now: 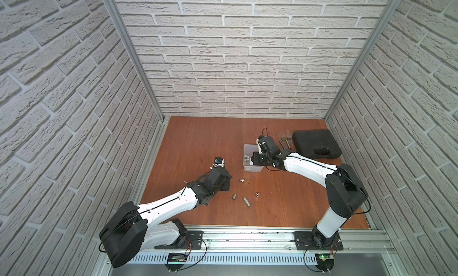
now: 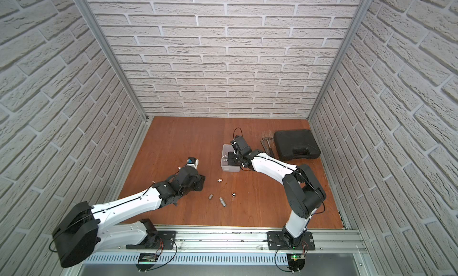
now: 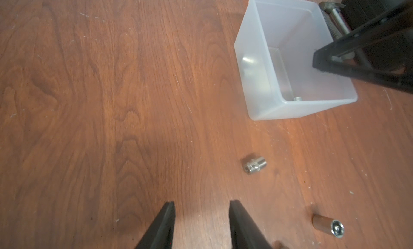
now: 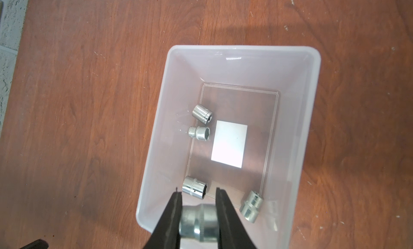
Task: Put the socket on the desktop into the storage box
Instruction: Place the socket head in the storage box.
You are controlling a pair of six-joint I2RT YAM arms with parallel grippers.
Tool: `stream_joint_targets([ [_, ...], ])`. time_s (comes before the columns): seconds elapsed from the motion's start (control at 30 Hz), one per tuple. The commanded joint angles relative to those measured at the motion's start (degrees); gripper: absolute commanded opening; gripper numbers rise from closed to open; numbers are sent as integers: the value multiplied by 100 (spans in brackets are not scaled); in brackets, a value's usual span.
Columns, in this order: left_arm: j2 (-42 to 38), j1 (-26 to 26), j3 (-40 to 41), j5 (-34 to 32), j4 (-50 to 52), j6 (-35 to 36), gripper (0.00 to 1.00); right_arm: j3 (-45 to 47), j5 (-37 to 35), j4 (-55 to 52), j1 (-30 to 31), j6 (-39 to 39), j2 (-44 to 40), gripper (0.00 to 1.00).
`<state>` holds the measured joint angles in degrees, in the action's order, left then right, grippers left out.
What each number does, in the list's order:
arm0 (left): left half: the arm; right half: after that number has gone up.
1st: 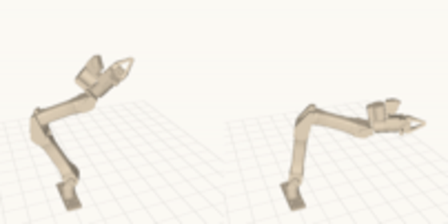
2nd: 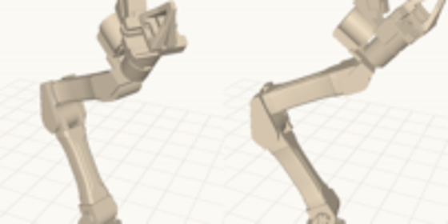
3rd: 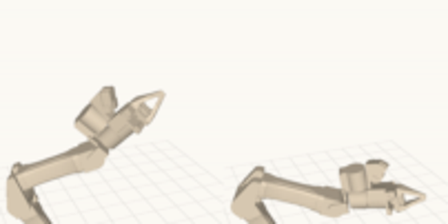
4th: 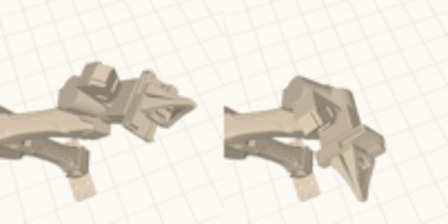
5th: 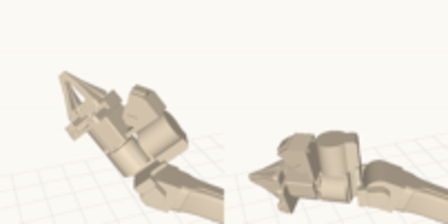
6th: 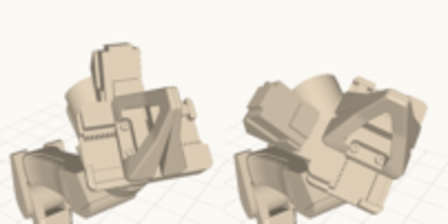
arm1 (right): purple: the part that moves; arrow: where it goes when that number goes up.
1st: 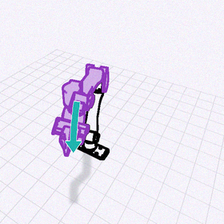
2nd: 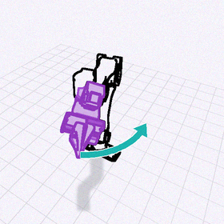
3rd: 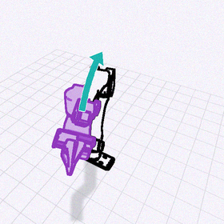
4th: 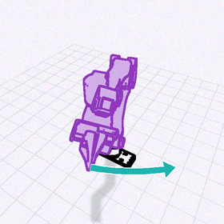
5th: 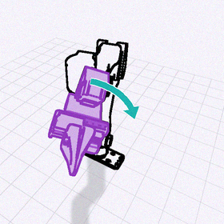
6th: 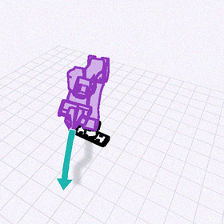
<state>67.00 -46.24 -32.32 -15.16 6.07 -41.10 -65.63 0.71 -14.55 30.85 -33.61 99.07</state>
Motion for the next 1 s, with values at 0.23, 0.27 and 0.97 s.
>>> stream_joint_targets([
  [0.23, -30, 42, 15, -5, -86, 17, 46, -144, 44, 116, -31, 224, -433, 44],
  [0.27, -24, 45, 7, -4, -95, 15, 46, -130, 27, 86, -26, 239, -525, 44],
  [0.97, 1407, -751, -838, -146, -290, -394, 60, 2439, -711, -148, 132, -96, -3783, 41],
])
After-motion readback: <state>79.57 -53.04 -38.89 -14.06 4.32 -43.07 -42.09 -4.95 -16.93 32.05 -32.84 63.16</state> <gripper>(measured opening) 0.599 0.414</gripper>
